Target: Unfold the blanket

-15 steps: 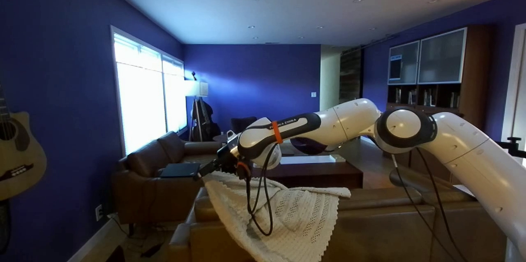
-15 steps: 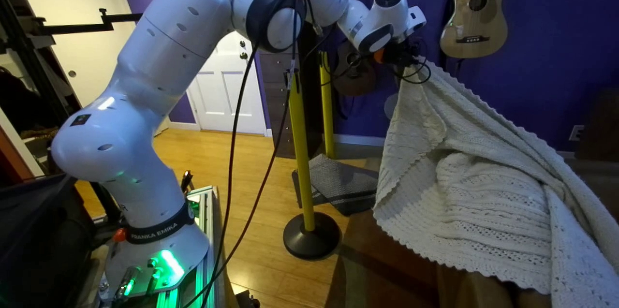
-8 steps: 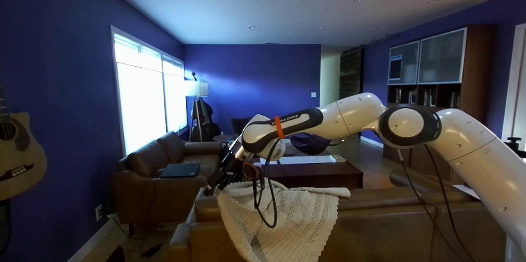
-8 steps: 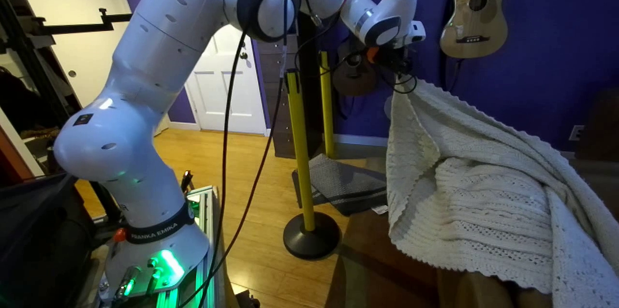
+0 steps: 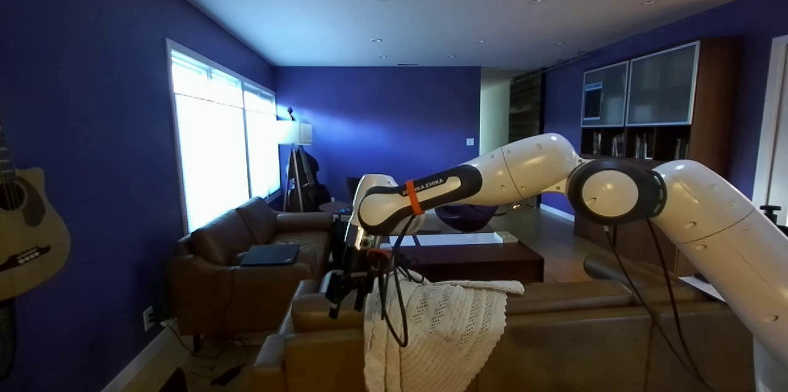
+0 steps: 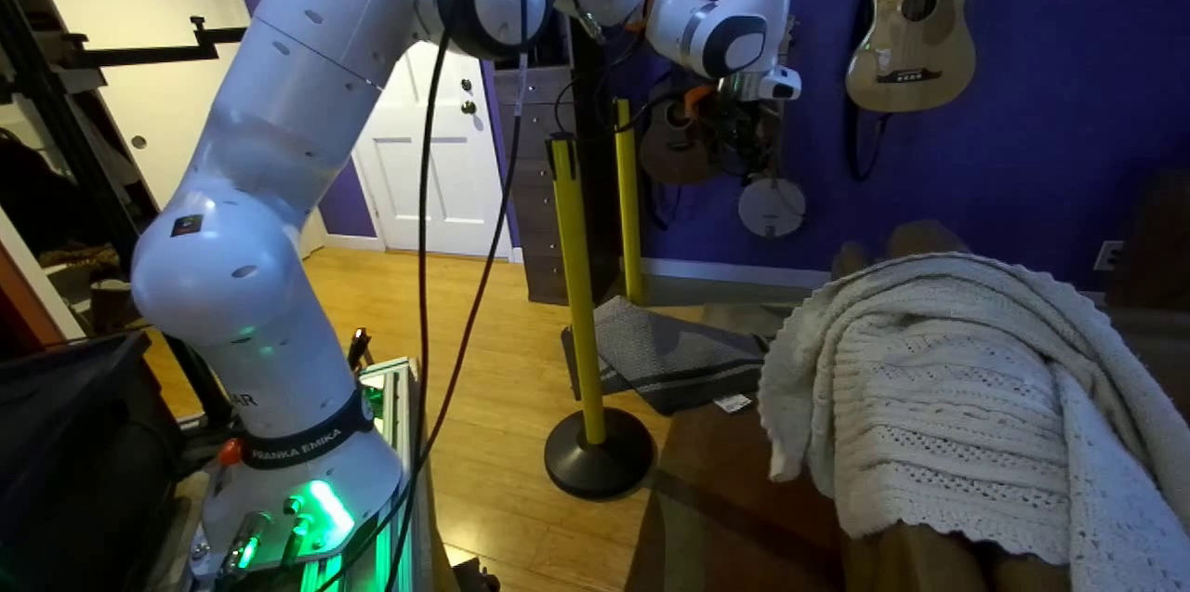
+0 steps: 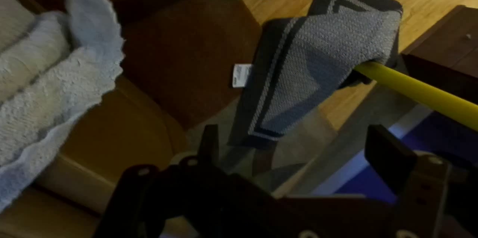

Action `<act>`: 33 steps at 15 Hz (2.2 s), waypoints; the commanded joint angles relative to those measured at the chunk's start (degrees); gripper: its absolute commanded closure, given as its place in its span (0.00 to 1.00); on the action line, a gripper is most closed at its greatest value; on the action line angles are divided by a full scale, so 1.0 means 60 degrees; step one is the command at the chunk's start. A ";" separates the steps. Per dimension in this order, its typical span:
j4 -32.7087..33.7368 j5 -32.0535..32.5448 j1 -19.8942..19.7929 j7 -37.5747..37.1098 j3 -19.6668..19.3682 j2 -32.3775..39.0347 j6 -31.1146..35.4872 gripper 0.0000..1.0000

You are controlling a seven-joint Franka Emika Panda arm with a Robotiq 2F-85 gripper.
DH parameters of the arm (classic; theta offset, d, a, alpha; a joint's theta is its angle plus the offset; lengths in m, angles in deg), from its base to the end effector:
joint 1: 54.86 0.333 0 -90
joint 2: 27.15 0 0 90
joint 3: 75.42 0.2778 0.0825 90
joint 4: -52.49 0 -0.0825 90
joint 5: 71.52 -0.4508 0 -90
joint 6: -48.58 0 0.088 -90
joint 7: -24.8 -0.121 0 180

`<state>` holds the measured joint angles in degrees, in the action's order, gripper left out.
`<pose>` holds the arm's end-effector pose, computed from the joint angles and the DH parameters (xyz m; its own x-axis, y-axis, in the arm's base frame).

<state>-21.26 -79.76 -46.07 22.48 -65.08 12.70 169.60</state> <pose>0.7535 0.2412 0.2881 0.9803 0.1619 0.1128 0.1857 -0.9504 -0.2495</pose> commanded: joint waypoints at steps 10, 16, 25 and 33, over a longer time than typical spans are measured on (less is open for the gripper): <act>-0.2203 0.1200 0.0000 -0.2645 -0.1891 -0.1820 -0.0828 0.00; -0.4788 0.0884 -0.0665 -0.2449 -0.1870 -0.4023 0.0315 0.00; -0.6756 0.0776 -0.0997 -0.2043 -0.1785 -0.6374 0.0987 0.00; -0.7257 0.0704 -0.1010 -0.1979 -0.1762 -0.6755 0.1171 0.00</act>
<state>-64.90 -75.51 -51.21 10.57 -76.57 -27.83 176.77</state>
